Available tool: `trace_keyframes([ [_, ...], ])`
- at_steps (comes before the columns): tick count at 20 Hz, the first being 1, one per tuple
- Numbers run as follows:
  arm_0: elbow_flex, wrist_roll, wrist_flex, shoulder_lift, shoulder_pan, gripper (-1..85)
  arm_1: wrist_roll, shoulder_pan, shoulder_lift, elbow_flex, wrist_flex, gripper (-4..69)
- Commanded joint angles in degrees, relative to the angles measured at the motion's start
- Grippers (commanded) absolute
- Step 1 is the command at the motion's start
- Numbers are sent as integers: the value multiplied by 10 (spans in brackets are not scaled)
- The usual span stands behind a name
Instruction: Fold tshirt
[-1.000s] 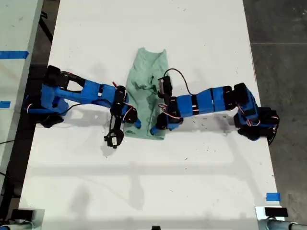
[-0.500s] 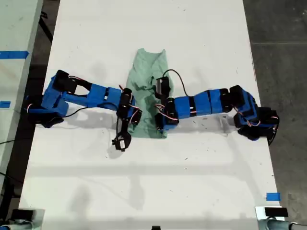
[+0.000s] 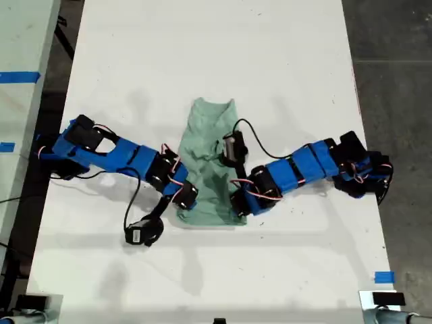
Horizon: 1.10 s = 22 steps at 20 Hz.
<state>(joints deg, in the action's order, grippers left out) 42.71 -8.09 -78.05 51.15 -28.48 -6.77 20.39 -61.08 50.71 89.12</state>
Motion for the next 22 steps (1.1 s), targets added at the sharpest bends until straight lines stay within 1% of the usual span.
trace_keyframes([
  [1,-29,14,56,39,-61,0,22,71,-27,-62,-15,-17],
  [3,-29,16,86,43,-70,0,29,86,-32,-69,-26,-17],
  [4,-29,4,88,53,-62,0,20,76,-38,-69,-24,-17],
  [6,-29,-51,58,91,-21,0,-18,32,-60,-72,16,-17],
  [8,-26,-138,17,148,50,0,-91,-40,-111,-47,41,-17],
  [11,-22,-273,-44,204,191,0,-222,-178,-221,40,46,-17],
  [12,-20,-307,-55,212,242,0,-273,-232,-248,62,46,-17],
  [14,-17,-381,-58,215,331,0,-369,-329,-276,86,43,-17],
  [15,-7,-397,-57,209,369,0,-407,-365,-278,91,38,-17],
  [16,8,-426,-44,201,398,0,-439,-394,-278,109,22,-17],
  [17,20,-447,-29,184,424,0,-466,-420,-278,147,-13,-17],
  [20,18,-470,29,60,491,4,-508,-495,-256,301,-169,-19],
  [21,-1,-475,45,2,512,29,-519,-522,-229,338,-222,-12],
  [22,-21,-471,59,-54,535,87,-513,-547,-184,350,-249,41],
])
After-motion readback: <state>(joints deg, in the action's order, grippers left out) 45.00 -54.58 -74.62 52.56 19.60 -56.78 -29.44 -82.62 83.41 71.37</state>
